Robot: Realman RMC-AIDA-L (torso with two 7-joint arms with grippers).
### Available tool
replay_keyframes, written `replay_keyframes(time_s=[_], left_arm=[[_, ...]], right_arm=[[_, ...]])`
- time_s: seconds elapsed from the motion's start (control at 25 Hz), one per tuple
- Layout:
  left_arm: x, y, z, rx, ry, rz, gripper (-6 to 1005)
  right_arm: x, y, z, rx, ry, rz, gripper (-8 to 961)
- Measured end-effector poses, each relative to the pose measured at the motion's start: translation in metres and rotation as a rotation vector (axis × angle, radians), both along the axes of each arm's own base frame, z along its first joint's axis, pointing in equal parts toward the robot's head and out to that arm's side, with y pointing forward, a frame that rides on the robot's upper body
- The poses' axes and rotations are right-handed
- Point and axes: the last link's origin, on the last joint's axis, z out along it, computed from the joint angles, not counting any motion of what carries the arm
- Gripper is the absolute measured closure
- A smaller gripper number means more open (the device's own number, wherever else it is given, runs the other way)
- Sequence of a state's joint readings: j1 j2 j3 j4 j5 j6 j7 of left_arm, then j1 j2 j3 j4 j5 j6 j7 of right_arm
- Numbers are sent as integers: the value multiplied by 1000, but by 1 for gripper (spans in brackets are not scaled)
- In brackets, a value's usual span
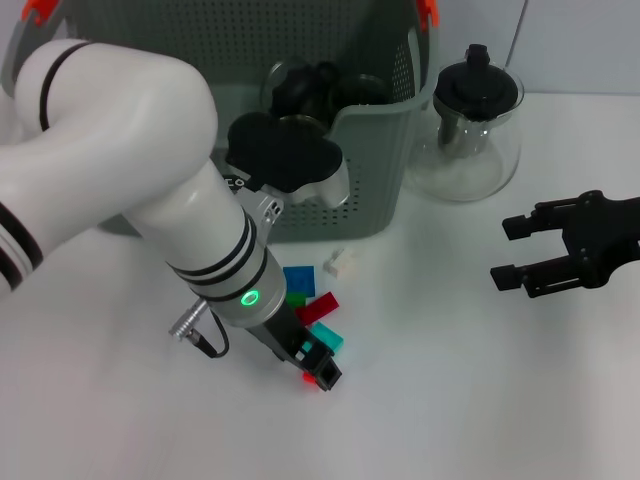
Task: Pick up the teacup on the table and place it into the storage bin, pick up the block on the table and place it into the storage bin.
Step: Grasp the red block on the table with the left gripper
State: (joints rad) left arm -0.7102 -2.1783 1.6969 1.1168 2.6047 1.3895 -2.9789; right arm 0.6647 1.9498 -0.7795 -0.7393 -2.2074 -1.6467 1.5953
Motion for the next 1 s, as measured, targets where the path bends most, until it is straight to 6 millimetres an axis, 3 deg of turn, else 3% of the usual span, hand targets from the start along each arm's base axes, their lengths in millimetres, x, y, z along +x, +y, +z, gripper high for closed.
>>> replay_keyframes(time_s=[0.64,1.0], left_arm=[[0,-1,-3,-3,7,-15,371],[0,-1,-4,-7,11,-16,448]], right_arm=[[-1,0,-1,1,7,0,115],[-2,1,0,5,7,2,115]])
